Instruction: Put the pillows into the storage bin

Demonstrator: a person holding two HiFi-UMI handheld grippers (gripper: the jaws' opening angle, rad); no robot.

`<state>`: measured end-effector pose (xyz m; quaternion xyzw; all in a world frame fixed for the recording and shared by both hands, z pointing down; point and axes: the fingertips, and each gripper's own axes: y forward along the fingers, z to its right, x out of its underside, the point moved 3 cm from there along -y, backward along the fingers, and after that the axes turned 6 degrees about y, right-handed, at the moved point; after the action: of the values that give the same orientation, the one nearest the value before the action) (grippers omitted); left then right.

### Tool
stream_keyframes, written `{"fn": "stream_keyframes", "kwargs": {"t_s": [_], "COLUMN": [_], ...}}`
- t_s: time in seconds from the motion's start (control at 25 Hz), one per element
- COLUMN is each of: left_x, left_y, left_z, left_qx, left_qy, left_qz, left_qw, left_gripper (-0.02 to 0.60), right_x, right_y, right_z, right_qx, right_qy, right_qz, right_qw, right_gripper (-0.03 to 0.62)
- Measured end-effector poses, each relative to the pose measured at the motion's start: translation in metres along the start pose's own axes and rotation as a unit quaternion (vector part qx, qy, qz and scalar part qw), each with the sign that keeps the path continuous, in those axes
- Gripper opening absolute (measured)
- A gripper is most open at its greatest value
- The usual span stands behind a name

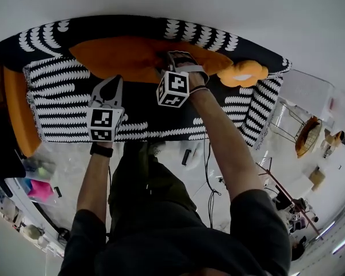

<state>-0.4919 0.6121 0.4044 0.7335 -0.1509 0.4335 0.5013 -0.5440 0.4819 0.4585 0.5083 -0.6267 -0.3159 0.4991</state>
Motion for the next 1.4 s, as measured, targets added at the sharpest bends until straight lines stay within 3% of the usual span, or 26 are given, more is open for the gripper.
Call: {"fn": "stream_keyframes", "kwargs": {"t_s": [0.24,0.44,0.76,1.0,1.2,1.28,1.4], "left_x": [-0.017,-0.039,-0.066,-0.077,-0.080,-0.075,-0.068], "left_y": [-0.006,-0.012,-0.022,-0.026,-0.025,-0.026,-0.028], "left_z": [0.020,0.050,0.149,0.255,0.380,0.434,0.514], "left_qx": [0.014,0.035,0.085,0.127,0.194,0.223,0.281], "left_qy": [0.017,0.045,0.118,0.154,0.191,0.207,0.242], "left_qz": [0.011,0.023,0.037,0.052,0.058,0.059,0.058], "left_qw": [0.9997,0.9981,0.9887,0.9786,0.9606,0.9507,0.9267], "left_gripper": [0.005,0.004,0.005,0.004,0.004,0.005,0.004], "right_x": [0.004,0.025,0.097,0.180,0.265,0.302,0.357], "right_y": [-0.038,-0.084,-0.166,-0.244,-0.316,-0.343,-0.381], "right_z": [-0.017,-0.028,-0.079,-0.132,-0.193,-0.223,-0.272], "right_qx": [0.004,0.024,0.065,0.092,0.128,0.145,0.175], "right_qy": [0.038,0.104,0.205,0.303,0.370,0.397,0.453], "right_qz": [0.021,0.026,0.025,0.016,-0.008,-0.023,-0.052], "right_qw": [0.999,0.994,0.976,0.948,0.920,0.906,0.873], "right_gripper": [0.121,0.074,0.060,0.060,0.061,0.060,0.061]}}
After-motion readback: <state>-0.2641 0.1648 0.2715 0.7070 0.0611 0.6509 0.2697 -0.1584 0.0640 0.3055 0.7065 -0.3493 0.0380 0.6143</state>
